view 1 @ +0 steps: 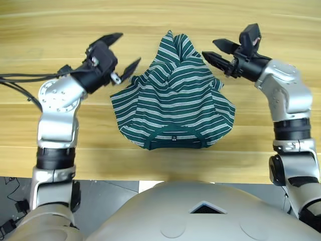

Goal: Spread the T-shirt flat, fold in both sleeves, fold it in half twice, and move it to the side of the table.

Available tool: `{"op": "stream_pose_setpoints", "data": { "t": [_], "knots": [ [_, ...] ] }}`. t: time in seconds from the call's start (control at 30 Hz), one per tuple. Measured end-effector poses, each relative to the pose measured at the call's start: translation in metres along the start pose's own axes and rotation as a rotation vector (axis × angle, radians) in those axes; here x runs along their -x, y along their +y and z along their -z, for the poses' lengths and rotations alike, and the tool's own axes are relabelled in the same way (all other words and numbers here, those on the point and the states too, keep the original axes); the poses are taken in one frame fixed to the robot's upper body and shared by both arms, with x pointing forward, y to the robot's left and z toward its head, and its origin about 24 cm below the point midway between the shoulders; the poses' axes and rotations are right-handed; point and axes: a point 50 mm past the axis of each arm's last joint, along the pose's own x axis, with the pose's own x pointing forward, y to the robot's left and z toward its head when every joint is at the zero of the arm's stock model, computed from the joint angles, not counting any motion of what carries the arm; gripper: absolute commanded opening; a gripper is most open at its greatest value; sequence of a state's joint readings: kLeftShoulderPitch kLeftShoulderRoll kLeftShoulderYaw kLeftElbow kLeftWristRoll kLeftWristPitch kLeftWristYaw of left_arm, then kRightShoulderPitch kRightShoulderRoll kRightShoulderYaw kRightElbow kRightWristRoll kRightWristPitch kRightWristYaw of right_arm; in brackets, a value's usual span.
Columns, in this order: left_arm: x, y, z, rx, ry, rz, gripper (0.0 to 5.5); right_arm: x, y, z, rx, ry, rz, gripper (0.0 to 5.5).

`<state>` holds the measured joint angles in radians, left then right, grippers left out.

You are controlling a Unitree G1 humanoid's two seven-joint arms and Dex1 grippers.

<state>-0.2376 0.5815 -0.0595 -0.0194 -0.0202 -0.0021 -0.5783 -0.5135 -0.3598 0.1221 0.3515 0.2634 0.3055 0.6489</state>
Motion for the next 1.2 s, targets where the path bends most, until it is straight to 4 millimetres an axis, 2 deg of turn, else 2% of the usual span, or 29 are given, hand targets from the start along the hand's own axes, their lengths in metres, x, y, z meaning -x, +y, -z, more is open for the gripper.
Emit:
{"op": "stream_pose_setpoints", "data": {
  "t": [0.07,0.13,0.2,0.27,0.37,0.57,1.03,1.2],
  "knots": [
    [-0.02,0.005,0.006,-0.06,0.027,-0.045,3.34,-0.012,-0.017,0.003,0.071,0.05,0.138,2.74],
    [-0.045,0.002,0.02,-0.108,0.089,-0.054,3.34,-0.023,-0.028,0.004,0.131,0.097,0.222,2.74],
    [-0.065,-0.011,0.034,-0.149,0.146,-0.022,3.34,-0.035,-0.026,0.007,0.185,0.134,0.238,2.74],
    [-0.073,-0.025,0.044,-0.18,0.174,0.022,3.34,-0.041,-0.017,0.019,0.231,0.181,0.203,2.74],
    [-0.073,-0.037,0.057,-0.209,0.204,0.068,3.34,-0.044,-0.007,0.033,0.263,0.218,0.153,2.74],
    [-0.068,-0.044,0.071,-0.206,0.231,0.085,3.34,-0.04,-0.004,0.051,0.265,0.272,0.125,2.74],
    [-0.066,-0.047,0.076,-0.237,0.228,0.08,3.34,-0.037,-0.004,0.054,0.273,0.275,0.117,2.74],
    [-0.045,-0.037,0.085,-0.282,0.244,0.069,3.34,-0.024,-0.02,0.056,0.273,0.292,0.17,2.74]
  ]
}}
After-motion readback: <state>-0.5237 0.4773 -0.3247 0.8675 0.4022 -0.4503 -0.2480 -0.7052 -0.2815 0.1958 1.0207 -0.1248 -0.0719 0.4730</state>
